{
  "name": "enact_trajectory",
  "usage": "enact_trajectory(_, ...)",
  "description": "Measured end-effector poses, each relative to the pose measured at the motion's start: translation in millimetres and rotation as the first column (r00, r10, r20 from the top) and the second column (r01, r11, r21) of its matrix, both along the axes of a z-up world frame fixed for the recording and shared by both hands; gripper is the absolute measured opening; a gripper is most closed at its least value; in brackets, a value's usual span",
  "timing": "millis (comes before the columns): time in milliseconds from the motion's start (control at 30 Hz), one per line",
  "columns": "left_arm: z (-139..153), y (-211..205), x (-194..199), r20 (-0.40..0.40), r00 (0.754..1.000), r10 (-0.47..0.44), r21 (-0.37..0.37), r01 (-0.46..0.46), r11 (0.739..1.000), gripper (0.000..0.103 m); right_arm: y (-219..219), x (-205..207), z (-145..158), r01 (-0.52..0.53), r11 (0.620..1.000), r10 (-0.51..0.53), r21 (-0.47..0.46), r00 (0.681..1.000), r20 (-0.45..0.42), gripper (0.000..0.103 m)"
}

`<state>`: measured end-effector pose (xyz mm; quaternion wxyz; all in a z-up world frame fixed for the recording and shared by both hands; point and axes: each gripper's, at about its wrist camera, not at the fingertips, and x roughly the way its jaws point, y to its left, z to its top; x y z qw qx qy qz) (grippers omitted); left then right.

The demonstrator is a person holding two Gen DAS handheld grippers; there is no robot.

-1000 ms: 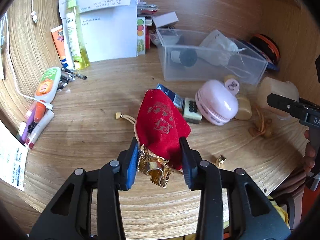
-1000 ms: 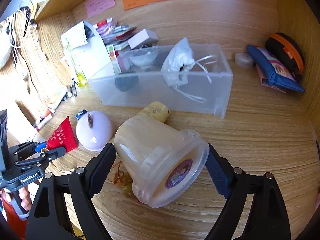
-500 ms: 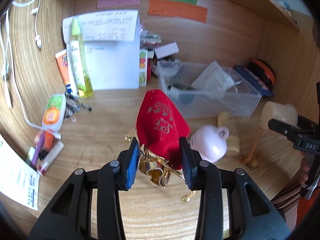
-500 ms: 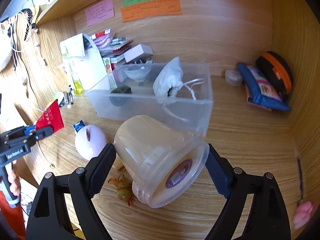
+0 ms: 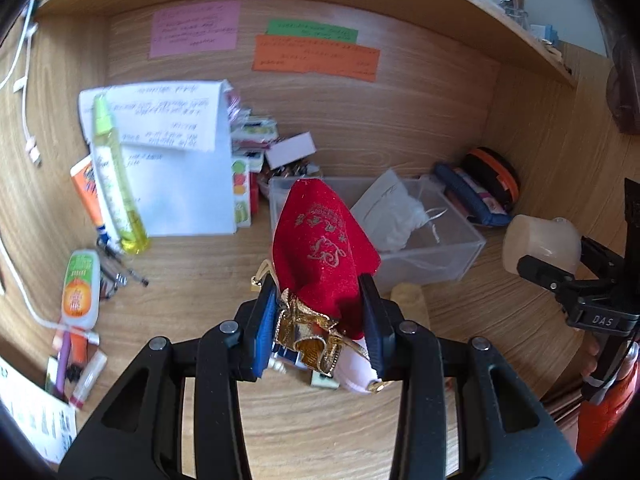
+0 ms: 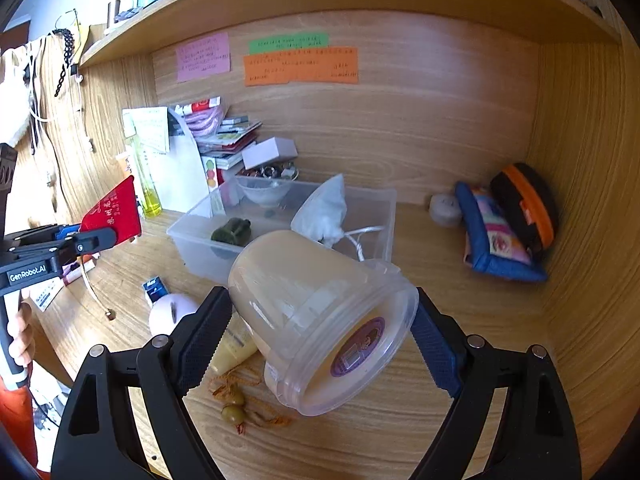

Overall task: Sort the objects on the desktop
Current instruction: 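Carry the red pouch and clear cup into the clear box and release both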

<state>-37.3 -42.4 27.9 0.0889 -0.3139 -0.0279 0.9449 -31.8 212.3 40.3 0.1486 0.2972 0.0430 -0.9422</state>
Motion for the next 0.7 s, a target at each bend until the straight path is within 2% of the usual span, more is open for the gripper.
enact_trajectory(233, 21, 14, -18, -0.038, 0.999, -0.029, -0.023, 0.028, 0.999, 0.038, 3, -17, 14, -0.008, 1.0, 0.008, -0.014, 1.0, -0.015, 0.086)
enact_trajectory(467, 37, 23, -45, -0.057, 0.997, -0.044, -0.013, 0.044, 0.999, 0.038, 0, -42, 25, -0.025, 1.0, 0.025, -0.017, 1.0, -0.016, 0.086)
enact_trajectory(700, 38, 31, -78, -0.045, 0.998, -0.052, -0.018, 0.051, 0.999, 0.038, -4, -71, 30, -0.028, 1.0, 0.028, -0.011, 1.0, -0.014, 0.086)
